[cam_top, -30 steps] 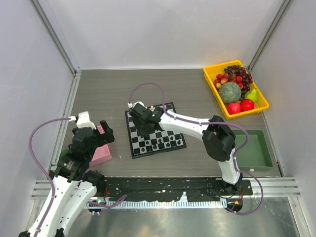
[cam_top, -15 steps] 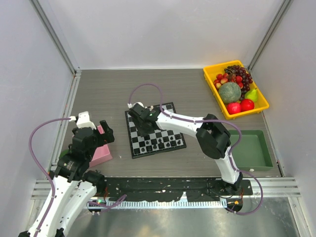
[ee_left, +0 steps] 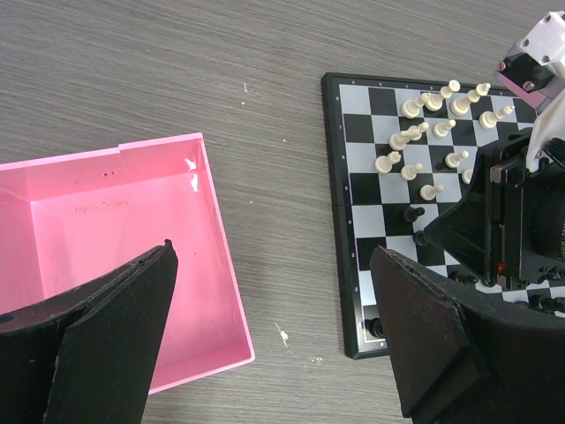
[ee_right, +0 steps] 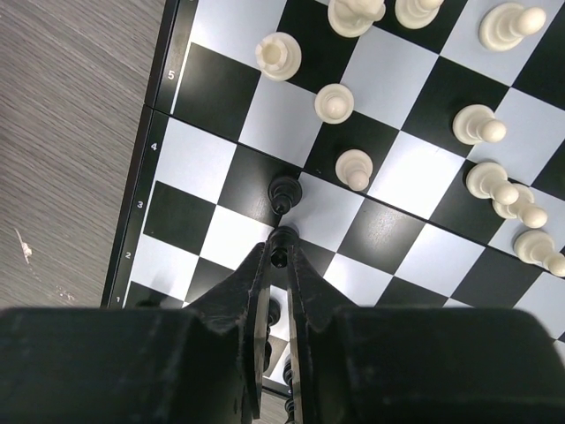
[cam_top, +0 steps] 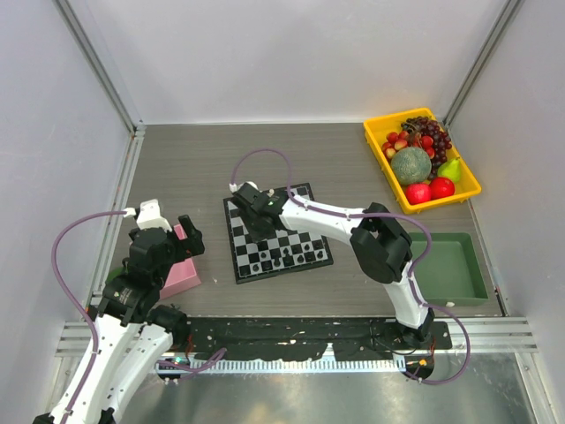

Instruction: Set up the chess pieces on the board

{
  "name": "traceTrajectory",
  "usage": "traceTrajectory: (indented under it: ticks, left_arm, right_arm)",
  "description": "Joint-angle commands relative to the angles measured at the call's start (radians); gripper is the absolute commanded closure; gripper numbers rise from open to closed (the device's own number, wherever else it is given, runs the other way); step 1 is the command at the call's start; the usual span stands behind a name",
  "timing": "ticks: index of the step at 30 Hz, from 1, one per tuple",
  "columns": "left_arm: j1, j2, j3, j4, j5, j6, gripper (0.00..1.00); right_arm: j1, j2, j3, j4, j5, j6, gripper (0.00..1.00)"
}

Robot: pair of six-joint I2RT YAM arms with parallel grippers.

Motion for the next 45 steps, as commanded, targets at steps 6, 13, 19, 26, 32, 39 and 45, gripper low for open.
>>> traceTrajectory:
  ticks: [6, 13, 19, 26, 32, 39, 45]
  left_arm:
    - [0.007, -0.009, 0.018, 0.028, -0.007, 0.013, 0.01]
    - [0.005, -0.011, 0.015, 0.028, -0.005, 0.013, 0.01]
    - [0.007, -0.012, 0.015, 0.028, -0.007, 0.011, 0.01]
    - [0.007, -0.012, 0.015, 0.028, -0.007, 0.013, 0.01]
    - [0.007, -0.015, 0.016, 0.027, -0.005, 0.013, 0.01]
    - [0.007, -0.014, 0.013, 0.028, -0.002, 0.011, 0.01]
    - [0.007, -0.012, 0.018, 0.030, 0.003, 0.010, 0.01]
  right_arm:
    - [-0.001, 0.009, 0.032, 0.023, -0.009, -0.001, 0.74]
    - [-0.003, 0.011, 0.037, 0.023, -0.009, -0.013, 0.75]
    - [0.003, 0.002, 0.027, 0.023, -0.032, -0.010, 0.87]
    - [0.034, -0.034, -0.014, 0.033, -0.041, -0.005, 0.88]
    - [0.063, -0.054, -0.055, 0.035, -0.035, 0.001, 0.88]
    - [0.080, -0.084, -0.111, 0.033, -0.021, 0.009, 0.88]
    - [0.088, -0.101, -0.129, 0.033, -0.031, 0.007, 0.88]
